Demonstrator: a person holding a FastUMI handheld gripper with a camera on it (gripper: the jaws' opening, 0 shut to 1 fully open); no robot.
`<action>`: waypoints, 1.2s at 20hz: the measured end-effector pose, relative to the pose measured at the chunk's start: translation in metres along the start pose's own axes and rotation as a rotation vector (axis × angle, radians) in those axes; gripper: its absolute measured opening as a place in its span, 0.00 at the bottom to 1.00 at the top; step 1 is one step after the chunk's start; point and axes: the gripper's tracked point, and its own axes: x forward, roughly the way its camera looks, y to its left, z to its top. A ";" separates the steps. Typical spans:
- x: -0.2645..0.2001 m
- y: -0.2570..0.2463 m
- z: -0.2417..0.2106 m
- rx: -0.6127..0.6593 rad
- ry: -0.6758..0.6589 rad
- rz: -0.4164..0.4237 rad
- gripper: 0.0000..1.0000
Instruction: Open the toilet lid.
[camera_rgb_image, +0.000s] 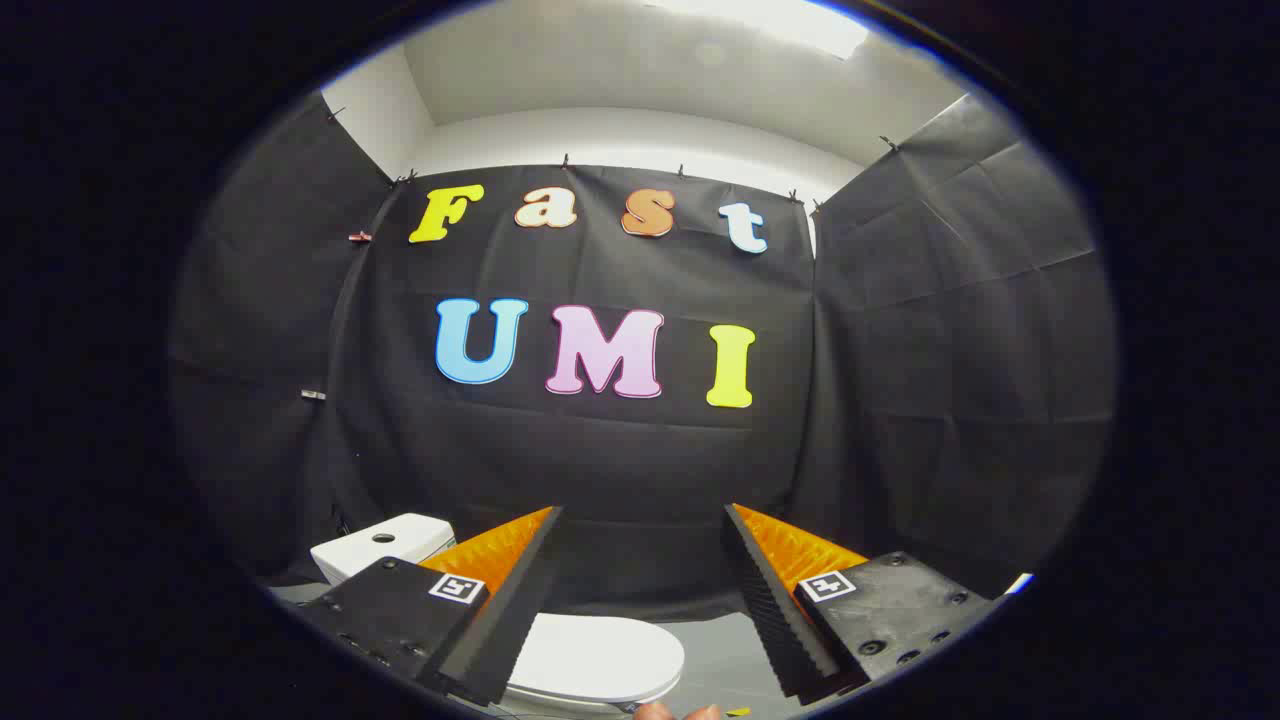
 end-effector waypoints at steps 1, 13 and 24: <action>0.000 0.000 0.000 0.000 0.001 -0.001 0.98; -0.002 -0.002 -0.001 -0.016 -0.003 -0.009 0.98; 0.000 0.002 -0.001 -0.019 -0.019 -0.011 0.98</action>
